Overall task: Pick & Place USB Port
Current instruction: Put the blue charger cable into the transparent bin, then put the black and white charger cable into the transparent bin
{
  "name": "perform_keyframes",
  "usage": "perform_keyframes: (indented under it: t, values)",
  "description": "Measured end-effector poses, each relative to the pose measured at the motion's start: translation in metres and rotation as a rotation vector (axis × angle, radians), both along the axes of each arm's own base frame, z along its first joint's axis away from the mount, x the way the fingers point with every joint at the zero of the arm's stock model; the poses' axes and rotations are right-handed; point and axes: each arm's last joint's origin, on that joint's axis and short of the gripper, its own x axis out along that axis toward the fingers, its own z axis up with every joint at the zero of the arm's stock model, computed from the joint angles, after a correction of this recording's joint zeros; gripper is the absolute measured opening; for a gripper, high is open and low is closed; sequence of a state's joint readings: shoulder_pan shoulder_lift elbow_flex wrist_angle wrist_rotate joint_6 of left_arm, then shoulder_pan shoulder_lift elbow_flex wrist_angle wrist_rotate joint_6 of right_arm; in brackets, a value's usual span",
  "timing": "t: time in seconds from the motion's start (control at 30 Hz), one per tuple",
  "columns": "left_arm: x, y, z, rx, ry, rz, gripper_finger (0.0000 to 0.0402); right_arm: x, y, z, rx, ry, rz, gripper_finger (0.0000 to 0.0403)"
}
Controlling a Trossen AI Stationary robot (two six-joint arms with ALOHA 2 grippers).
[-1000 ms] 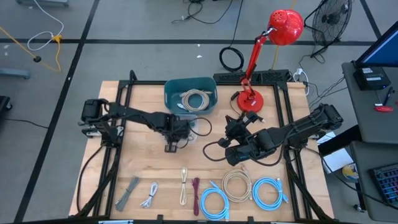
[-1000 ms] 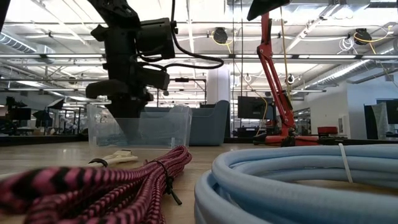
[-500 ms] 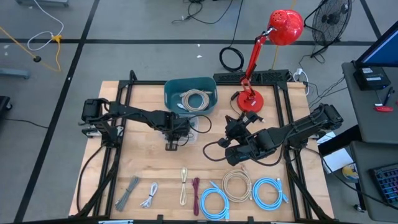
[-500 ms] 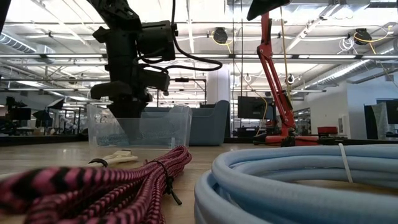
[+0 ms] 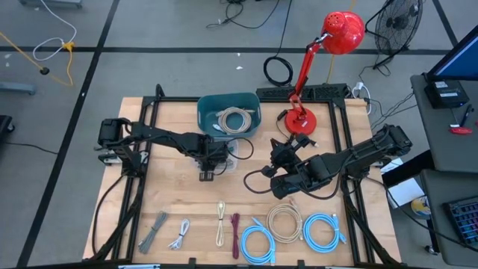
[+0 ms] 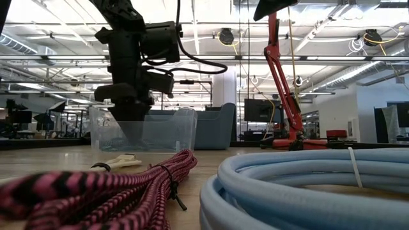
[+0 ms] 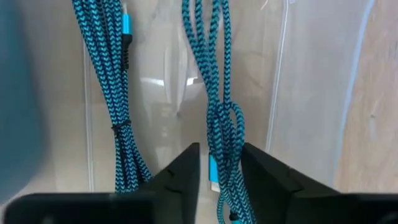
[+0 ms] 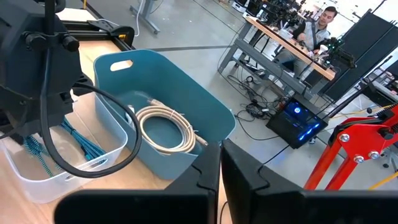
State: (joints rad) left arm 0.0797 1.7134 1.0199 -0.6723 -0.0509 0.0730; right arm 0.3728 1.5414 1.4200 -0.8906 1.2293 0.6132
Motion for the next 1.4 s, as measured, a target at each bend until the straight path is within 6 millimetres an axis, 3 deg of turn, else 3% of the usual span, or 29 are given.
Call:
perform_keyframes:
  t: [0.2,0.4,0.6,0.77,0.97,1.13,1.4]
  values:
    - [-0.003,-0.003,0.000,0.003,0.034,-0.011,0.0166,0.000,0.000,0.000,0.000,0.000,0.000,0.0008]
    - [-0.008,0.000,0.000,0.084,0.086,0.002,0.0168,0.000,0.000,0.000,0.001,-0.004,-0.001,0.0008]
    - [-0.011,0.002,0.012,0.106,0.047,0.000,0.0168,0.001,-0.003,0.000,0.001,-0.003,-0.011,0.0008]
    - [-0.015,0.002,0.041,0.115,-0.046,0.006,0.0168,0.002,-0.006,0.000,0.007,-0.004,-0.021,0.0008]
    - [-0.032,-0.003,0.098,0.118,-0.181,0.030,0.0168,0.003,-0.008,-0.001,0.027,0.004,-0.016,0.0008]
    - [-0.058,-0.023,0.132,0.002,-0.269,0.024,0.0168,0.002,-0.008,-0.001,0.025,0.009,-0.016,0.0008]
    - [-0.097,-0.083,0.138,-0.118,-0.138,0.074,0.0168,0.002,-0.008,-0.001,0.025,0.011,-0.016,0.0008]
